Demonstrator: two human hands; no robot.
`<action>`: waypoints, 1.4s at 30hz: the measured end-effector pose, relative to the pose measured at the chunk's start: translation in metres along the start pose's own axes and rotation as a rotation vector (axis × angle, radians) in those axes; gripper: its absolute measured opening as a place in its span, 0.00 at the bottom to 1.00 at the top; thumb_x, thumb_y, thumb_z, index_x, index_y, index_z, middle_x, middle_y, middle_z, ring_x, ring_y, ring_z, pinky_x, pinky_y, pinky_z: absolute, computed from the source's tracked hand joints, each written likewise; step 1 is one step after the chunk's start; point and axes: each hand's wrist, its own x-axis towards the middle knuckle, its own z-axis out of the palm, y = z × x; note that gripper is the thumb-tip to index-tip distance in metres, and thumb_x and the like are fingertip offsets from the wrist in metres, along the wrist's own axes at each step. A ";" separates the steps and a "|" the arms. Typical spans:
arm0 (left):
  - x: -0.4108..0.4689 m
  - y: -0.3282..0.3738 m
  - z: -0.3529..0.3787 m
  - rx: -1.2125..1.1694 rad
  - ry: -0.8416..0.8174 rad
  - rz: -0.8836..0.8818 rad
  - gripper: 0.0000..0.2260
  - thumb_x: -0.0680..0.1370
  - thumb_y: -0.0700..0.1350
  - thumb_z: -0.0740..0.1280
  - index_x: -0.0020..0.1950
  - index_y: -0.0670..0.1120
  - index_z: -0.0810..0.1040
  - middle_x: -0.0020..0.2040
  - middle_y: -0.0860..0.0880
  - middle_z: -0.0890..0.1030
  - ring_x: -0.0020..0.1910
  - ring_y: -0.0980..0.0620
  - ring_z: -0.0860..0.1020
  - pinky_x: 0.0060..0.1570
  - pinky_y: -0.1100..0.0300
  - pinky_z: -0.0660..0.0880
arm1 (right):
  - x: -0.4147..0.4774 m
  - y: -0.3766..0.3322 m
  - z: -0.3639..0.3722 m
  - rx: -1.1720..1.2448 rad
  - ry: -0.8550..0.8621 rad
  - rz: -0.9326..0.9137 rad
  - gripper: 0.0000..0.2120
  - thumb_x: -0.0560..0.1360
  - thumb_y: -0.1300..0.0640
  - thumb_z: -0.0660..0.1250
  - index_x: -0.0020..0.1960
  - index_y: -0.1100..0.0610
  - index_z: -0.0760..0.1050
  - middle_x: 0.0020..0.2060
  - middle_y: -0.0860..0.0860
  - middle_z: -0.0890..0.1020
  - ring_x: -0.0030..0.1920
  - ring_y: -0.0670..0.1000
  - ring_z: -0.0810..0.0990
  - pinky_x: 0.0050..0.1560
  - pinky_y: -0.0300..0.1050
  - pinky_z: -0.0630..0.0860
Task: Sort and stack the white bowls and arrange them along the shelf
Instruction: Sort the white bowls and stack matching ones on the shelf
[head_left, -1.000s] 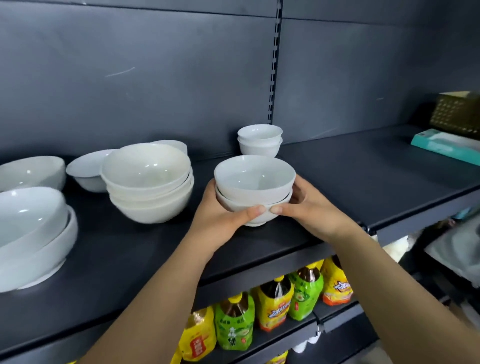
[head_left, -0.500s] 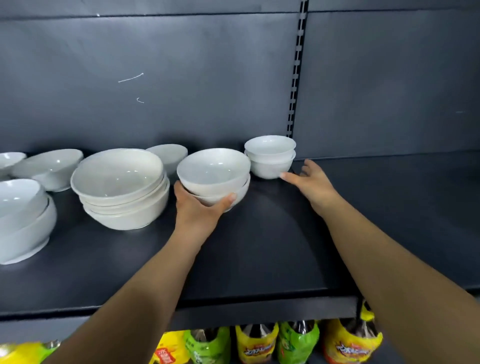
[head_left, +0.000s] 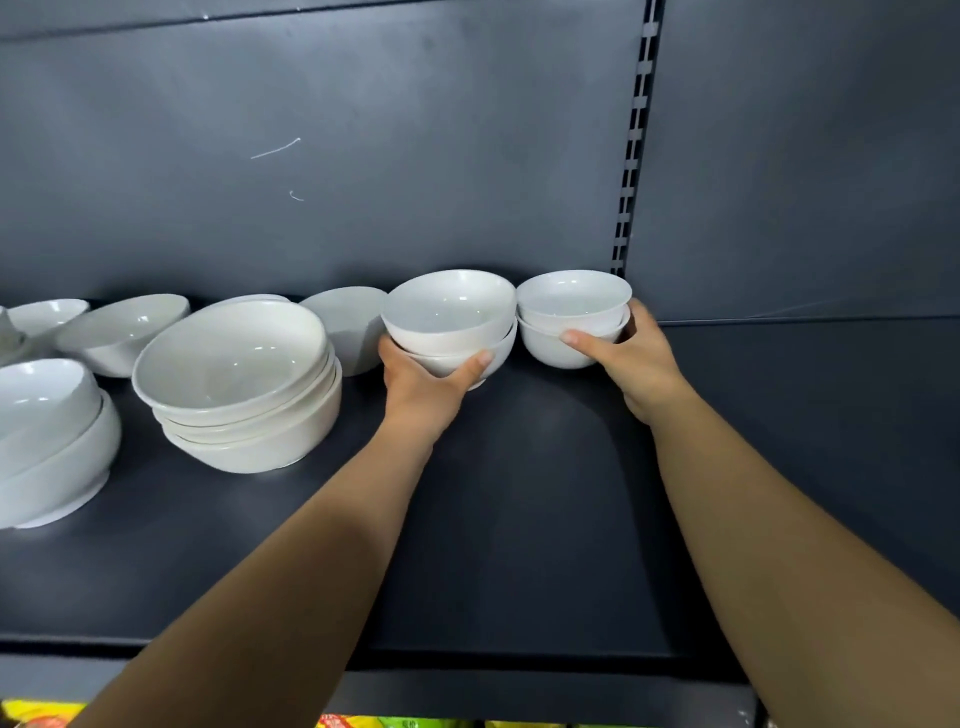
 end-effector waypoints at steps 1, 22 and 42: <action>0.003 0.000 0.003 -0.008 0.003 0.001 0.44 0.67 0.49 0.76 0.73 0.46 0.51 0.72 0.48 0.61 0.70 0.50 0.62 0.65 0.60 0.61 | -0.001 0.001 -0.001 -0.006 0.021 0.001 0.33 0.62 0.57 0.78 0.63 0.51 0.68 0.58 0.47 0.77 0.59 0.48 0.75 0.61 0.45 0.73; -0.055 0.006 -0.041 0.029 -0.361 -0.050 0.32 0.75 0.49 0.68 0.74 0.42 0.58 0.73 0.47 0.65 0.69 0.53 0.67 0.62 0.65 0.61 | -0.048 -0.014 -0.006 -0.148 0.190 0.039 0.32 0.66 0.53 0.76 0.65 0.56 0.65 0.60 0.50 0.73 0.56 0.47 0.72 0.56 0.39 0.67; -0.045 -0.024 -0.172 0.112 0.036 0.258 0.57 0.60 0.43 0.81 0.75 0.44 0.44 0.64 0.59 0.59 0.64 0.63 0.60 0.53 0.81 0.59 | -0.135 -0.055 0.185 0.113 -0.598 0.188 0.19 0.76 0.47 0.61 0.65 0.53 0.67 0.55 0.41 0.74 0.53 0.38 0.72 0.61 0.40 0.66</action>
